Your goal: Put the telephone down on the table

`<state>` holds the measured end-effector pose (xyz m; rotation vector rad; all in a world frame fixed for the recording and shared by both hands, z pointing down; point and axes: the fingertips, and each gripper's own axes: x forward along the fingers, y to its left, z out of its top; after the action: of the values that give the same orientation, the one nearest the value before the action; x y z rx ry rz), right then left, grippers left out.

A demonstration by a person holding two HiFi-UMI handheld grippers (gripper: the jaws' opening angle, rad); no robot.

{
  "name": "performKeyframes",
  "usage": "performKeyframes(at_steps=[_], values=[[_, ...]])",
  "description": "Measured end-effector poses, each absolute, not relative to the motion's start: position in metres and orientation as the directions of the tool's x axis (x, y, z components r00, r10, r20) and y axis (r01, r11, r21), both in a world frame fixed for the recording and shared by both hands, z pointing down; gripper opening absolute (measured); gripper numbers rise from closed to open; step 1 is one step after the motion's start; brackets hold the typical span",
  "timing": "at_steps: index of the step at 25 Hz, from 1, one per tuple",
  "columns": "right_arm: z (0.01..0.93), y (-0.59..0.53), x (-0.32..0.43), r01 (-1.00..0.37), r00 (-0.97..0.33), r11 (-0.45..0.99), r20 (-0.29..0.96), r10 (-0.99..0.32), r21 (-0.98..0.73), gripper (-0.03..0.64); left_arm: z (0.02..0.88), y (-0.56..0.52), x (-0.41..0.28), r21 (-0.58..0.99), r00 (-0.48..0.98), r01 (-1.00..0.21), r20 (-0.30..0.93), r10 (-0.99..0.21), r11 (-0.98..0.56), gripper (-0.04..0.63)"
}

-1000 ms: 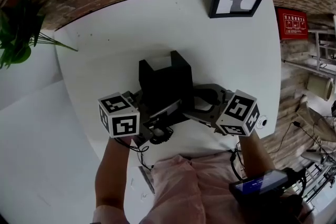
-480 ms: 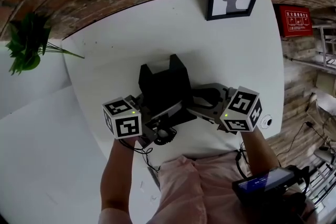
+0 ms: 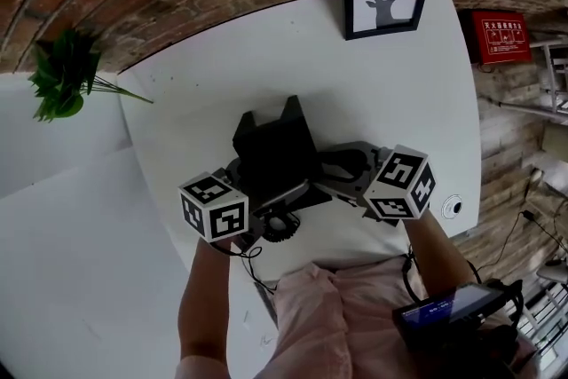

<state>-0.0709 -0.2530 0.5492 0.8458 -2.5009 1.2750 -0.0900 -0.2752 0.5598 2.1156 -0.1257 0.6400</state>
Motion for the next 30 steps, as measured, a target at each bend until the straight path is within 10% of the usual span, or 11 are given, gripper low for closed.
performKeyframes(at_steps=[13,20,30], values=[[0.515,-0.268,-0.045,-0.663,-0.742,0.455,0.438,-0.508,-0.595,0.225,0.502,-0.281,-0.155,0.514,0.779,-0.575,0.583,-0.233,-0.637,0.416],[0.421,-0.284,-0.036,-0.746,-0.652,0.497,0.335,-0.68,-0.442,0.181,0.378,-0.309,-0.158,0.34,0.727,-0.687,0.328,-0.603,-0.642,0.17],[0.299,-0.268,-0.056,-0.915,-0.398,0.403,0.16,-0.903,-0.002,0.021,0.259,-0.293,-0.169,0.062,0.624,-0.781,0.045,-0.78,-0.621,0.002]])
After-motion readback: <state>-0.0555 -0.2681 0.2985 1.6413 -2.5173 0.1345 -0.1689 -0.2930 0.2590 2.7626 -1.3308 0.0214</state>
